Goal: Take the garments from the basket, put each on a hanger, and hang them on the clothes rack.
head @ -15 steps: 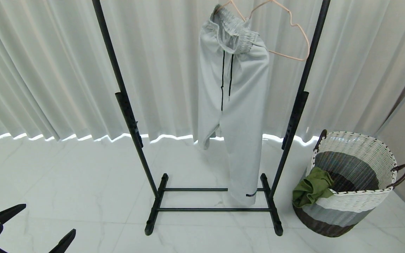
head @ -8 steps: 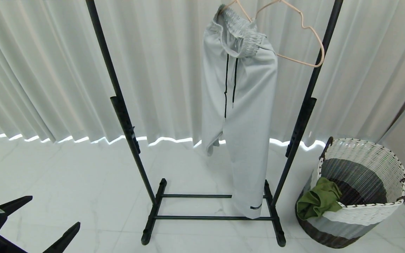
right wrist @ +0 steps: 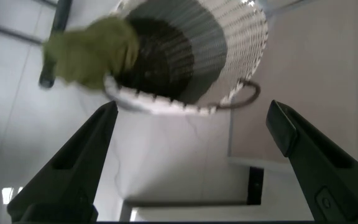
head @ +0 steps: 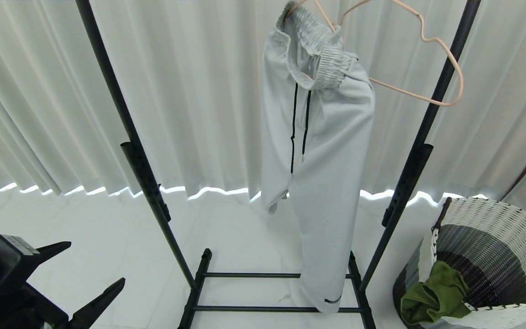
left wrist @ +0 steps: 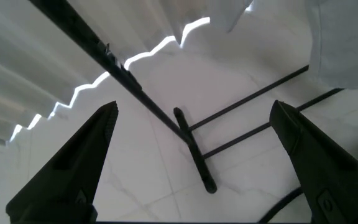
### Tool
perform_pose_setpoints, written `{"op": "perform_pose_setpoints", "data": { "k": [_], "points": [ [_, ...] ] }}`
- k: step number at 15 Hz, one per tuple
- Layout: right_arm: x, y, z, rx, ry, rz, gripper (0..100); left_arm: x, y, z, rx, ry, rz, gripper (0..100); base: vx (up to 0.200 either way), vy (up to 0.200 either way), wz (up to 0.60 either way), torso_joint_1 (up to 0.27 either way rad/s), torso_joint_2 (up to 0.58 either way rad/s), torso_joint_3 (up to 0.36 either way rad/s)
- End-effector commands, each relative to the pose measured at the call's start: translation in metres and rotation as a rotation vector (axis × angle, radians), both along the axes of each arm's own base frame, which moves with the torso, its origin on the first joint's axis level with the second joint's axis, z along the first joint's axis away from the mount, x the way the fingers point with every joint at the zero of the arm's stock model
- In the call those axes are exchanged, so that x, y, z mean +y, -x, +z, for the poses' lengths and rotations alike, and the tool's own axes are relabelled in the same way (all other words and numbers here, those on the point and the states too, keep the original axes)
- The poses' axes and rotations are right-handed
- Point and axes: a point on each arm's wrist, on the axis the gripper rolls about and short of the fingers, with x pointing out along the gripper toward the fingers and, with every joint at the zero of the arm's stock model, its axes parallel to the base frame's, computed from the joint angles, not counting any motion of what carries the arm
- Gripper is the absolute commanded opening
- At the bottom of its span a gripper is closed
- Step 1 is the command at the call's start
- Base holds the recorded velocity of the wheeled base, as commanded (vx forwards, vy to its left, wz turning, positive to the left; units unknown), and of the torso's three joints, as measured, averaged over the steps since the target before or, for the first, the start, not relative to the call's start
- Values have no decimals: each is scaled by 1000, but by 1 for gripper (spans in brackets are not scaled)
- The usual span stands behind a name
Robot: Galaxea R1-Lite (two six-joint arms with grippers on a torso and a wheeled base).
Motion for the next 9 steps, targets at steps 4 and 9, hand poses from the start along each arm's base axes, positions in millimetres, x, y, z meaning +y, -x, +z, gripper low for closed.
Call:
{"op": "perform_pose_setpoints", "data": {
  "k": [4, 9],
  "points": [
    [1, -26, -44, 173, -23, 40, 100, -6, -17, -4, 69, 3, -47, 100, 100, 0, 0, 1, 1, 0],
    [7, -47, -86, 273, -40, 95, 100, -20, -28, -5, 129, 60, -128, 100, 0, 0, 0, 0, 0, 0]
  ]
}}
